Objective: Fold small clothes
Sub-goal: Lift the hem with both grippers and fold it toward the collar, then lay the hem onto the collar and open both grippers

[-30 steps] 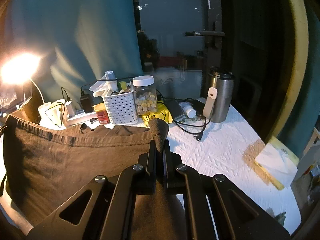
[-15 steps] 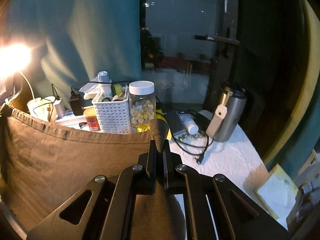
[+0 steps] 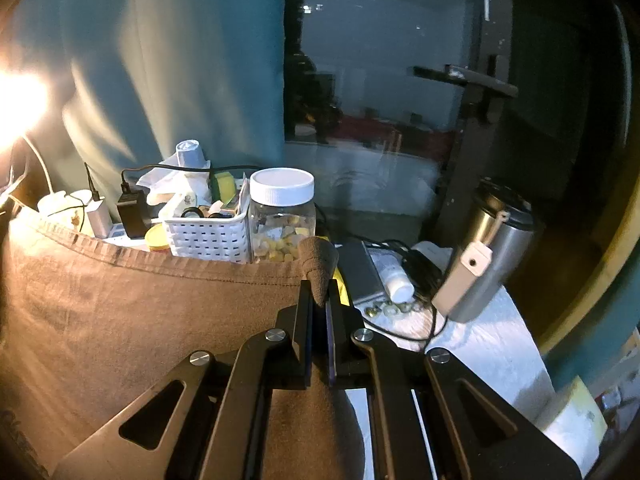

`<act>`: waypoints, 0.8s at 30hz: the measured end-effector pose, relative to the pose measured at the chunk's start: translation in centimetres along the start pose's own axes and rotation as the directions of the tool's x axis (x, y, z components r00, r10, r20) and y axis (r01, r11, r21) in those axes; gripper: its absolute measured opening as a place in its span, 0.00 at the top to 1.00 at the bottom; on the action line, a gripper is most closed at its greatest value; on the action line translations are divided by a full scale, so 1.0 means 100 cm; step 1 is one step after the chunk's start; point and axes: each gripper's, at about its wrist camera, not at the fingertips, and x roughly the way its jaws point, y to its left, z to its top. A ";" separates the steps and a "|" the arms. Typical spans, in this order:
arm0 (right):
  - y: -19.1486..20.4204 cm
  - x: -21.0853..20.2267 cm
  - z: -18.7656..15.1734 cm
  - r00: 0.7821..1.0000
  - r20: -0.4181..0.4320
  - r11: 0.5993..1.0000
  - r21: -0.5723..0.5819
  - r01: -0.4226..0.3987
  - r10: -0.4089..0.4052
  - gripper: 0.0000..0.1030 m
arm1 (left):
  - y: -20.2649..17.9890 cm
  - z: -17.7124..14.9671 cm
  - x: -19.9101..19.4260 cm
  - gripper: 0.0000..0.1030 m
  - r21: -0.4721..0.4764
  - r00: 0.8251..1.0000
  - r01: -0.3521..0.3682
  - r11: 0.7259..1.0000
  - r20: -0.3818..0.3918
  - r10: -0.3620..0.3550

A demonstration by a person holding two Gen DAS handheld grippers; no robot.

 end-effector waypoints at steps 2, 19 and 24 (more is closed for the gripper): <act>0.001 0.007 0.002 1.000 0.002 1.000 -0.010 -0.003 0.003 0.94 | 0.000 0.002 0.008 0.98 0.004 1.000 -0.001 1.000 -0.001 0.001; -0.008 0.074 -0.012 0.992 -0.105 0.998 -0.017 0.066 -0.068 0.90 | 0.004 -0.021 0.066 0.98 -0.042 0.993 -0.017 0.999 -0.116 0.012; -0.025 0.070 -0.016 0.983 -0.109 0.989 0.022 0.150 -0.146 0.77 | 0.003 -0.030 0.077 0.98 -0.024 0.986 -0.043 0.999 -0.162 0.039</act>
